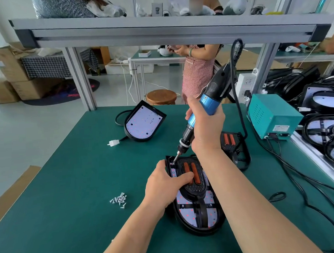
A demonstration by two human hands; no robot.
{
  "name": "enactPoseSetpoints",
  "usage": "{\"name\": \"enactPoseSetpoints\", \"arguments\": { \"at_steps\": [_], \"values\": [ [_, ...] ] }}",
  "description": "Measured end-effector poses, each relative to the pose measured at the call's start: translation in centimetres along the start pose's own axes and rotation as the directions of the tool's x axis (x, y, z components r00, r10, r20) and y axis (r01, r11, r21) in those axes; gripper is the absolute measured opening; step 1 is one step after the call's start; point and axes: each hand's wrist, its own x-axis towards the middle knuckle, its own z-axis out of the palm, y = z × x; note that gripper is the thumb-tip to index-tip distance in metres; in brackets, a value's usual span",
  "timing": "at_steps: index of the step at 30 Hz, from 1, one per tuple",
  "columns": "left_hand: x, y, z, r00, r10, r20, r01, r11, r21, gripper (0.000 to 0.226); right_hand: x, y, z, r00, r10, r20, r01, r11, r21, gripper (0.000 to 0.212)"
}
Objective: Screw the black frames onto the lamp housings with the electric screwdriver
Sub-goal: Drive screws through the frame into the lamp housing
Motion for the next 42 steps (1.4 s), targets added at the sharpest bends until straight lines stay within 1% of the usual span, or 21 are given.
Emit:
{"name": "enactPoseSetpoints", "arguments": {
  "at_steps": [7,9,15,20,22,25,26,30,33,34,37,38,40,42],
  "values": [
    [-0.1,0.0,0.1,1.0,-0.002,0.002,0.002,1.0,-0.009,0.069,-0.3,0.1,-0.2,1.0,0.019,-0.002,-0.019,1.0,0.002,0.021],
    [-0.1,-0.1,0.1,1.0,0.0,0.002,0.0,1.0,-0.018,0.067,-0.3,0.1,-0.1,1.0,0.022,0.007,-0.022,1.0,-0.008,0.022],
    [0.1,-0.3,0.2,1.0,0.013,-0.002,-0.013,0.999,-0.049,0.06,-0.6,0.4,0.4,0.993,-0.021,0.115,0.029,0.997,-0.066,0.023],
    [0.1,-0.4,0.4,1.0,0.018,-0.013,-0.018,0.997,-0.074,0.062,-0.6,0.7,0.5,0.991,-0.034,0.13,0.047,0.994,-0.101,0.023],
    [0.2,-0.5,0.5,1.0,0.02,-0.015,-0.021,0.996,-0.087,0.069,-0.7,0.8,0.3,0.991,-0.03,0.132,0.043,0.995,-0.095,0.024],
    [0.2,-0.6,0.5,1.0,0.013,-0.018,-0.015,0.994,-0.107,0.088,-0.9,1.0,0.2,0.988,-0.038,0.152,0.051,0.995,-0.082,0.023],
    [0.2,-0.5,0.4,1.0,0.018,-0.021,-0.02,0.995,-0.101,0.089,-1.0,1.0,0.3,0.985,-0.042,0.165,0.056,0.995,-0.082,0.022],
    [0.5,-0.6,0.6,1.0,0.016,-0.024,-0.018,0.995,-0.094,0.09,-1.4,1.0,0.7,0.977,-0.026,0.21,0.052,0.992,-0.118,0.019],
    [0.1,-0.5,0.5,1.0,0.018,-0.016,-0.019,0.996,-0.089,0.077,-1.9,0.9,0.6,0.955,-0.008,0.298,0.053,0.988,-0.145,0.015],
    [0.0,-0.5,0.5,1.0,0.02,-0.015,-0.021,0.996,-0.083,0.08,-2.1,0.9,0.6,0.945,0.005,0.326,0.049,0.987,-0.155,0.014],
    [-0.1,-0.2,0.3,1.0,0.008,-0.005,-0.008,0.996,-0.085,0.102,-2.9,0.7,0.6,0.924,0.048,0.381,0.026,0.982,-0.186,0.014],
    [-0.2,-0.1,0.3,1.0,0.006,0.0,-0.006,0.996,-0.085,0.105,-3.0,0.4,0.7,0.916,0.044,0.399,0.036,0.981,-0.19,0.013],
    [-0.5,0.1,0.2,1.0,0.002,0.01,-0.001,0.997,-0.075,0.098,-3.0,-0.2,0.6,0.905,0.027,0.425,0.049,0.985,-0.166,0.015],
    [-0.6,0.3,0.2,1.0,-0.003,0.017,0.004,0.997,-0.082,0.081,-2.9,-0.8,0.4,0.911,0.025,0.413,0.034,0.99,-0.134,0.017]
  ]
}}
